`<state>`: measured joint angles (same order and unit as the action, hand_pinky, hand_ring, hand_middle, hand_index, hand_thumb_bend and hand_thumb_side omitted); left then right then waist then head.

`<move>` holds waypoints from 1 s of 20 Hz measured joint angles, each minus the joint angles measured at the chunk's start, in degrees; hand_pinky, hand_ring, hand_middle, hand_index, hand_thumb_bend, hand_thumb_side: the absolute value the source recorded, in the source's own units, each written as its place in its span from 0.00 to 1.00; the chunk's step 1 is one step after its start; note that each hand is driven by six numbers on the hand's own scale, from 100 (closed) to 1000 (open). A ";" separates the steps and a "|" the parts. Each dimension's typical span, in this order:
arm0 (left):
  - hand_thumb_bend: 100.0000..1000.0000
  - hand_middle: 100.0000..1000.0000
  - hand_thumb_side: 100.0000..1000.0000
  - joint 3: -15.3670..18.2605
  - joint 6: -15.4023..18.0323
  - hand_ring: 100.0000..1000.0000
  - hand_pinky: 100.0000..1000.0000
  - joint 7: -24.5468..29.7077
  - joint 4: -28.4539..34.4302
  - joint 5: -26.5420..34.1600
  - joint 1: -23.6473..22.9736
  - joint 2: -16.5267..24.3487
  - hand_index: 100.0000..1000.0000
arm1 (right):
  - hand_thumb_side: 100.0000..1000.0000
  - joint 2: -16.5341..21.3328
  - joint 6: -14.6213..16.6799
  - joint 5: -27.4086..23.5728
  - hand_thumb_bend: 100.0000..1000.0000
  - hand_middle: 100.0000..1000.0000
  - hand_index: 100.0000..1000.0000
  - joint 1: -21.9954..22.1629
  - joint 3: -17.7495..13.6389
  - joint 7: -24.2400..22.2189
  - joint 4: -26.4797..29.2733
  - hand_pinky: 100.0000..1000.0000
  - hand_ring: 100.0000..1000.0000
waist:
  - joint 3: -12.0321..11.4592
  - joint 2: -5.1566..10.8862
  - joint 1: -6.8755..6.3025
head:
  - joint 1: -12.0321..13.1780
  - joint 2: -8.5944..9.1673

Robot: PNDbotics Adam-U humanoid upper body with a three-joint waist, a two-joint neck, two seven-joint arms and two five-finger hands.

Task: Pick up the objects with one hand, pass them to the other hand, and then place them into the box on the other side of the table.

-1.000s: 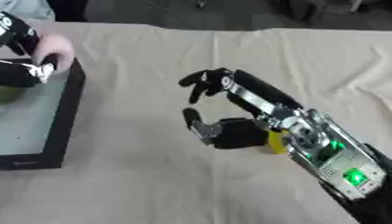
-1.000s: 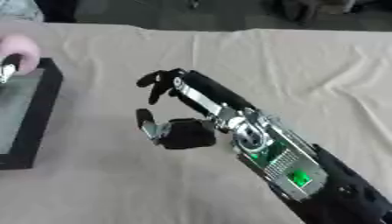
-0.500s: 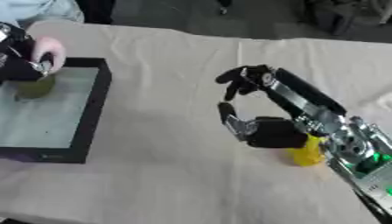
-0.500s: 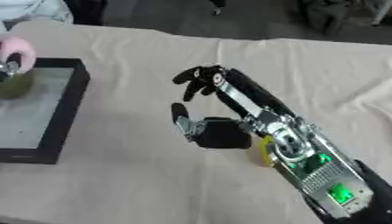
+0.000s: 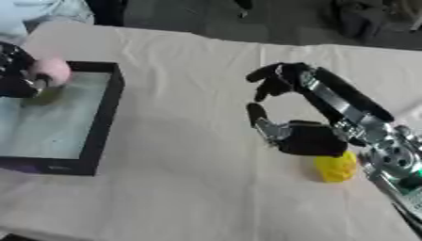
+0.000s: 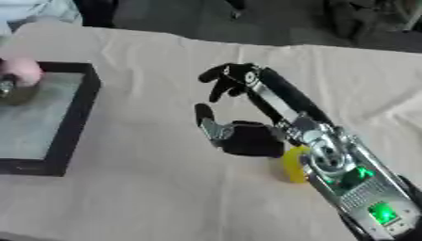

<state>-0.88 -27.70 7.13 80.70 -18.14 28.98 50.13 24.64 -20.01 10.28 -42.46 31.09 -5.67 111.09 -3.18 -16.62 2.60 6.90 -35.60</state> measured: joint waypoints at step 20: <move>0.23 0.72 0.53 0.64 -2.09 0.69 0.64 -8.95 5.49 5.60 -1.44 -0.59 0.78 | 0.28 6.26 -2.65 1.22 0.10 0.59 0.81 0.10 -2.86 -2.63 1.91 0.81 0.78 | 0.40 0.60 0.80 | -5.14 -1.22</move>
<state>-0.24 -29.79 -1.83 86.19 -12.55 27.54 49.54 30.89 -22.66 11.49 -42.36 28.22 -8.30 113.00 -2.79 -16.02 3.40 1.76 -36.82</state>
